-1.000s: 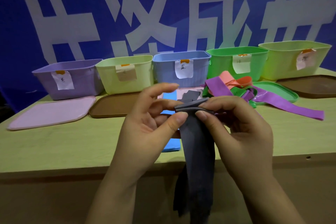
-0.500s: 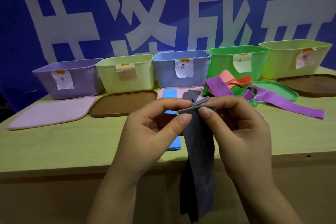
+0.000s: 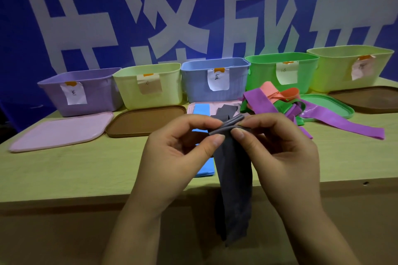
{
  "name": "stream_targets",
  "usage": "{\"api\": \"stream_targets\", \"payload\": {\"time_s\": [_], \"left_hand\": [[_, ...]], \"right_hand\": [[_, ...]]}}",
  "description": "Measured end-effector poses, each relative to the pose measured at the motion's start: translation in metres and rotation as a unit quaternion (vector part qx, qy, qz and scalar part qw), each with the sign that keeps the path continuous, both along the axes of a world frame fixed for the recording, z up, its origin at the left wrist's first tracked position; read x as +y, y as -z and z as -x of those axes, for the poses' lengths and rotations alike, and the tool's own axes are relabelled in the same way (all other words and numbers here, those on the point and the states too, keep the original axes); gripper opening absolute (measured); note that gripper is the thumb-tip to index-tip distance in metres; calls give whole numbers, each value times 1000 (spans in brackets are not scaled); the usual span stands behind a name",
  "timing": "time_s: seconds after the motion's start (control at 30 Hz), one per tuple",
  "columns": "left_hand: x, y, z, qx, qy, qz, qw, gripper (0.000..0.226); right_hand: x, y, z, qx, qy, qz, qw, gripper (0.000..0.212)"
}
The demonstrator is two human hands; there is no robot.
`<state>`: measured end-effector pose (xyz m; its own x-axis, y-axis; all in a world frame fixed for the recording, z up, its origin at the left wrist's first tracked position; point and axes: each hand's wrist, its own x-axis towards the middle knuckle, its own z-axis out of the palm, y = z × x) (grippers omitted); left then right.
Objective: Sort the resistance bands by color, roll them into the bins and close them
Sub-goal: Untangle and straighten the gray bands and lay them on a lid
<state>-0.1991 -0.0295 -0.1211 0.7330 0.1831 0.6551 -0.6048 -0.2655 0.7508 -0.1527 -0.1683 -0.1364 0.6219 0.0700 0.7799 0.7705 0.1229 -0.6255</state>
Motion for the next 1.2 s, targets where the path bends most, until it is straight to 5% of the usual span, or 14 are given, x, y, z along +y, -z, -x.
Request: {"api": "stream_targets", "payload": {"time_s": [0.13,0.43,0.53,0.7,0.8,0.97,1.1,1.2], "left_hand": [[1,0,1,-5,-4,-20,1000,21],[13,-7,8,-3,-9,-42,999,30],[15,-4,5,12,49,15,999,27],[10,8,-2,190,312,164,916,47],[7,10,-4,222,359,238,875,60],[6,12,-9,250,437,238,831,52],[3,12,-13,253,420,219,843,46],[-9,9,-16,234,331,230,885,37]], "right_hand": [[-1,3,-4,-12,61,18,998,11],[-6,-9,-4,135,-167,-57,975,39],[-7,-15,-4,155,-244,-52,956,39],[1,-19,-5,201,-297,-82,930,38],[4,-19,-2,224,-264,-81,935,27],[6,-18,-4,242,-301,-91,918,20],[4,-17,-12,293,-360,-88,882,17],[6,-11,-20,299,-341,-78,888,16]]}}
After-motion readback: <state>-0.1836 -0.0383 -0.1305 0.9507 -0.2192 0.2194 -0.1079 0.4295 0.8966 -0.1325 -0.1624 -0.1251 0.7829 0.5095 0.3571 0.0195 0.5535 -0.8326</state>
